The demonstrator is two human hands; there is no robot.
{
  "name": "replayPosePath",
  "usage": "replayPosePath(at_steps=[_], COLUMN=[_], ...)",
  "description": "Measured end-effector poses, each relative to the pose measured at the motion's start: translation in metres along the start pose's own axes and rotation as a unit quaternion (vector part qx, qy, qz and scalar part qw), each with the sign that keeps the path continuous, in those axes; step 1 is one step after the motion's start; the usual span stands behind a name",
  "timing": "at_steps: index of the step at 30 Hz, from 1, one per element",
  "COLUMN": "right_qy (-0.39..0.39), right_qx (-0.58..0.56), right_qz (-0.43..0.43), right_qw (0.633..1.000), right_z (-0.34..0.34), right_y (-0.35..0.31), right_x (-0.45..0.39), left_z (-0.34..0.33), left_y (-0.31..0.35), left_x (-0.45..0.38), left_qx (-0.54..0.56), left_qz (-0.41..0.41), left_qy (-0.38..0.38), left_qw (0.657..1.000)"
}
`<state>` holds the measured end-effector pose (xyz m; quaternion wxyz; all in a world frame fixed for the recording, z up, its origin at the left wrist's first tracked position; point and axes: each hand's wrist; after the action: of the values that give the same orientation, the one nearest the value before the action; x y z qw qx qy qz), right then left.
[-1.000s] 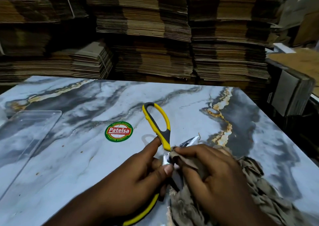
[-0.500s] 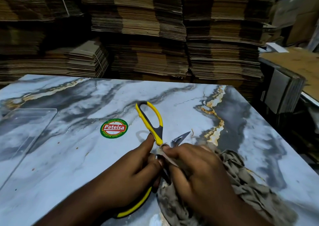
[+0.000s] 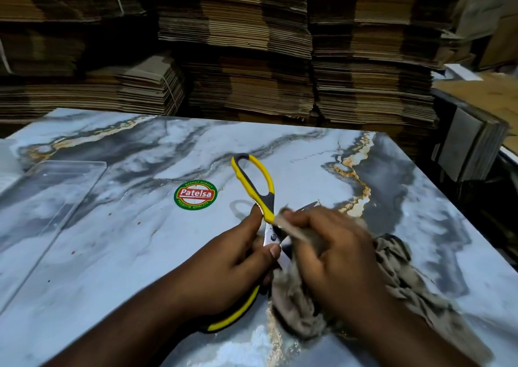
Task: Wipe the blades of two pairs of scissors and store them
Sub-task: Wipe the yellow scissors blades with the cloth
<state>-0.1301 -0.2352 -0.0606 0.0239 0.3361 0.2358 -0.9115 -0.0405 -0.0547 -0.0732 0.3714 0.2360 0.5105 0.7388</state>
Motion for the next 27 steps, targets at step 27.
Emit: replayPosePath(at_steps=[27], right_qy=[0.016], right_qx=[0.006], right_qz=[-0.055], right_qw=[0.998], right_z=[0.007], right_y=[0.011], right_x=[-0.007], left_z=[0.003], left_y=[0.002], left_x=[0.002], left_qx=[-0.046], left_qz=[0.003], left_qy=[0.003], left_qw=[0.999])
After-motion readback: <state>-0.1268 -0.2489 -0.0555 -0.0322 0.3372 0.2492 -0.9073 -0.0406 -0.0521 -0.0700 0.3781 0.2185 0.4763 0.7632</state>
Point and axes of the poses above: each hand's wrist, its own x-axis away from the middle knuckle, its own z-axis out of the back of the hand, y = z × x, and after that the axes turned 5 degrees about z, right-handed
